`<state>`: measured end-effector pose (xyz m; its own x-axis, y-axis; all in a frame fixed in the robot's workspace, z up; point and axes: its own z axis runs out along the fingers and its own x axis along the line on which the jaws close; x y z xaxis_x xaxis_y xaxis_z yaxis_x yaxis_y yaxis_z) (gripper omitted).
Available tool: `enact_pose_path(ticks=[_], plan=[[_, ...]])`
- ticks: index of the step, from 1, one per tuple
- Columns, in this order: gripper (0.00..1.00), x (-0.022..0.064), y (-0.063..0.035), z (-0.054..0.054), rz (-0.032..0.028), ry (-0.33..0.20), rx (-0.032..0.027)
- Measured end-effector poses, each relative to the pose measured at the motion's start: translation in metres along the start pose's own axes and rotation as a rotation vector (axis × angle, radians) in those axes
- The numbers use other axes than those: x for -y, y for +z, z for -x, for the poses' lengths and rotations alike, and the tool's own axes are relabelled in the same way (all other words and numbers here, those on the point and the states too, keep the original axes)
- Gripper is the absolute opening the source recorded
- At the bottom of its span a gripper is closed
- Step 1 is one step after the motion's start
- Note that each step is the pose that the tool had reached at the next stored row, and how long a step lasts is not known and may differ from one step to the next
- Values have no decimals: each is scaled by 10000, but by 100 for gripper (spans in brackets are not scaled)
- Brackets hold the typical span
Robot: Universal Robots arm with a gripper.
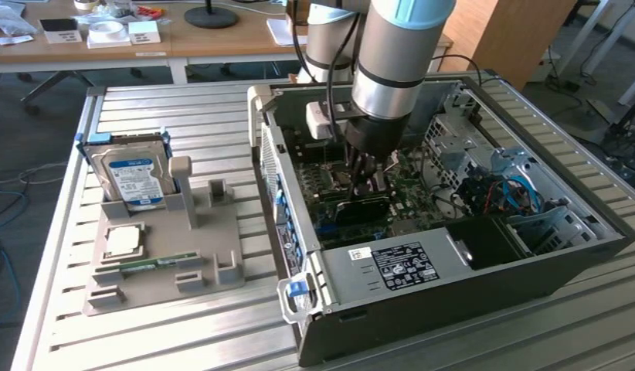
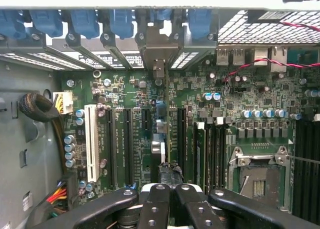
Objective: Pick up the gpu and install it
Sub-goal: 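Press down on the gpu until it lock into place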
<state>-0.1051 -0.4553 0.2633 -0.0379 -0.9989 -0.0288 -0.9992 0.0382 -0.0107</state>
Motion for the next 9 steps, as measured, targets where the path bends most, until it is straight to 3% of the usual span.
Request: enact_pose_path(ticks=[9], plan=[[11, 0, 17, -1, 2, 0, -6]])
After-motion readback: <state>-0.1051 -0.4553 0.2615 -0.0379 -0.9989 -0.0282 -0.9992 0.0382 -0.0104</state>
